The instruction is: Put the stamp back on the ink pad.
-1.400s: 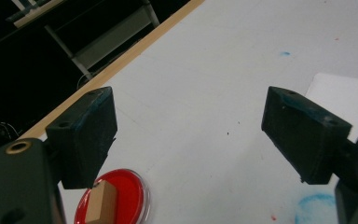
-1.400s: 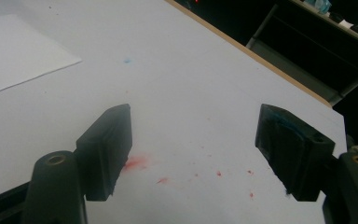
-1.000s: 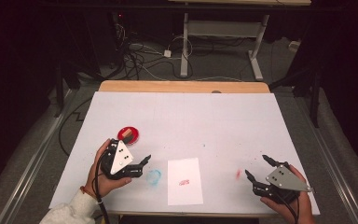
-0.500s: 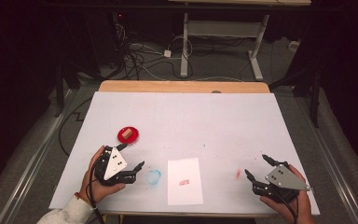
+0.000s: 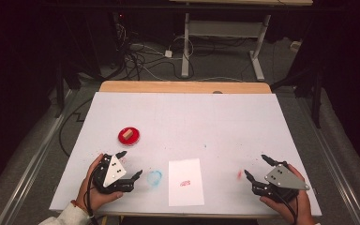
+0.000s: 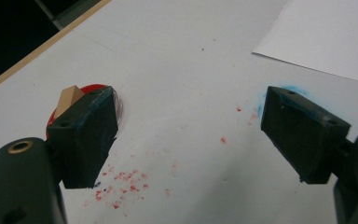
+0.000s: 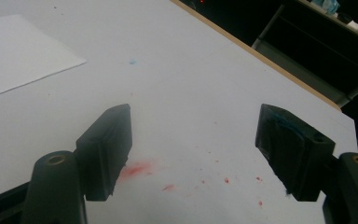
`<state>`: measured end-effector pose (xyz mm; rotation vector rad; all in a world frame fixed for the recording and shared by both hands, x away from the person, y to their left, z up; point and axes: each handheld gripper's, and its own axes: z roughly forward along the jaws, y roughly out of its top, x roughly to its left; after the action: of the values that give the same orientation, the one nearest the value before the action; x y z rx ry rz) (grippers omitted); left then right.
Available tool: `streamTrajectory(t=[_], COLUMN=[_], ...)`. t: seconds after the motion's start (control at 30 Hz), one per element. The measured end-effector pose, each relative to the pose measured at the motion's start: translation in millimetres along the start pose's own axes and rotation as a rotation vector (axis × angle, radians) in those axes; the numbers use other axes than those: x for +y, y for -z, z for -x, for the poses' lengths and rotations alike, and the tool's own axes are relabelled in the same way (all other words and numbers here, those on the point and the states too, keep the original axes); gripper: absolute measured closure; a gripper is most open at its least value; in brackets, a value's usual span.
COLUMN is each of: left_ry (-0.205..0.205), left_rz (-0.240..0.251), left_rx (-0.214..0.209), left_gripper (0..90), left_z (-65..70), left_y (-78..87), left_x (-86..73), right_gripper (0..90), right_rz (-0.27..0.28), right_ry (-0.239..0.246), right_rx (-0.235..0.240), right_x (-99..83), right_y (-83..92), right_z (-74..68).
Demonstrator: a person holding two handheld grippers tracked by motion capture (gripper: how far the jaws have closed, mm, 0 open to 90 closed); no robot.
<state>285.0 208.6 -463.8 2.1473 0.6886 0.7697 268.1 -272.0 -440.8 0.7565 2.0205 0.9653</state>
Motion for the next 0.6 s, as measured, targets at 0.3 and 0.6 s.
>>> streamTrajectory(t=[0.3, 0.6], left_ry=[-0.017, -0.013], left_rz=[0.01, 0.004], left_rx=[-0.002, -0.005], left_gripper=[17.9, 17.9], left_z=[3.0, 0.2], left_y=[2.0, 1.4], left_x=[0.3, 0.8], right_gripper=[27.4, 27.4], right_rz=[0.006, 0.007], right_ry=[0.01, 0.011], right_rx=[-0.003, -0.003], right_x=[2.4, 2.2], right_y=[2.3, 1.0], right_z=[-2.5, -2.1])
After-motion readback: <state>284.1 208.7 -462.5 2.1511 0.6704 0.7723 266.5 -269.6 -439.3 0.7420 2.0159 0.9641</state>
